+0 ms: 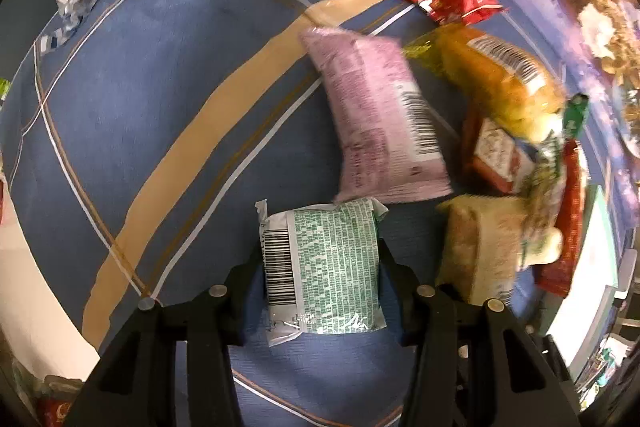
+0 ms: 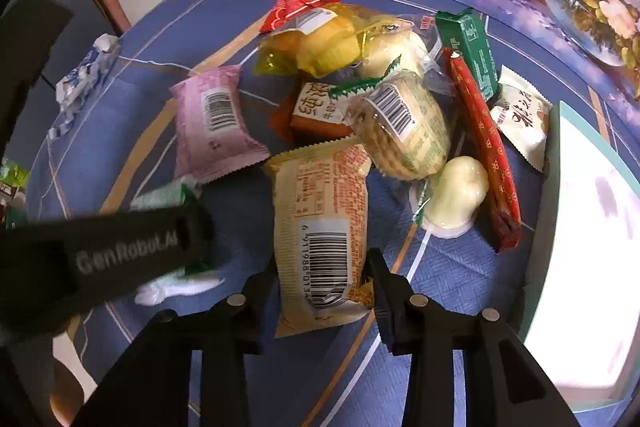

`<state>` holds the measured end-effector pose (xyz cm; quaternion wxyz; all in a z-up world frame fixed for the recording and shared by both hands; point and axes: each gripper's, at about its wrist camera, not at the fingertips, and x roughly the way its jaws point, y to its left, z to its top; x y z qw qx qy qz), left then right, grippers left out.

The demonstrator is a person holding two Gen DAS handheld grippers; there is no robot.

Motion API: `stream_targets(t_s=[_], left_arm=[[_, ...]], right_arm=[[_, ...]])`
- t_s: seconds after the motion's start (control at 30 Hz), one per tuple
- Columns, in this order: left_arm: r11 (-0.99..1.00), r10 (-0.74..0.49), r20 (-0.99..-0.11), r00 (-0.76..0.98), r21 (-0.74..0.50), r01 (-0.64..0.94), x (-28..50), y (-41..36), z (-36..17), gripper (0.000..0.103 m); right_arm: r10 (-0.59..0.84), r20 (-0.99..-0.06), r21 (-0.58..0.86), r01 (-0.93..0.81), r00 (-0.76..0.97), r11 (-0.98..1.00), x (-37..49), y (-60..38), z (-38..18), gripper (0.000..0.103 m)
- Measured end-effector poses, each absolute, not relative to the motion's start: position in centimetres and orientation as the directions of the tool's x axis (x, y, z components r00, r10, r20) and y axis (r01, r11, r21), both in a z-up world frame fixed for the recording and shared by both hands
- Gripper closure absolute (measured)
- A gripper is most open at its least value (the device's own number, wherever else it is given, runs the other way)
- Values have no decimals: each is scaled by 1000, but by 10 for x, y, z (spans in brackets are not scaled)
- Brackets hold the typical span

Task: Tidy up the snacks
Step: 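Grasp the mint-green packet with the left gripper while the right grasps the tan bread packet, then carry both packets over the white tray while the left gripper releases the mint-green packet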

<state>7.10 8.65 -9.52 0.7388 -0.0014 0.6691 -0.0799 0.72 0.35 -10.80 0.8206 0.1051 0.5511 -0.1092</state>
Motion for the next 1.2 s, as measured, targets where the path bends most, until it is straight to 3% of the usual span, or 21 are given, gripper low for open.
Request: stream_targets(t_s=[0.27, 0.6, 0.77, 0.9, 1.2], left_arm=[[979, -183, -965, 187, -161, 128, 77, 86, -50, 52], [955, -247, -915, 320, -174, 240, 54, 63, -6, 52], [911, -284, -911, 300, -159, 380, 30, 24, -7, 52], [851, -313, -906, 284, -135, 508, -4, -13, -9, 52], [694, -346, -910, 228, -85, 715, -69, -80, -29, 52]], right_arm=[[-27, -887, 154, 350, 460, 924, -11, -14, -81, 63], [-100, -787, 245, 457, 609, 855, -58, -58, -11, 63], [-216, -809, 222, 624, 547, 749, -89, -105, -14, 63], [-318, -850, 122, 744, 420, 656, -112, -143, -30, 63], [-413, -869, 86, 904, 274, 419, -184, -204, -39, 63]])
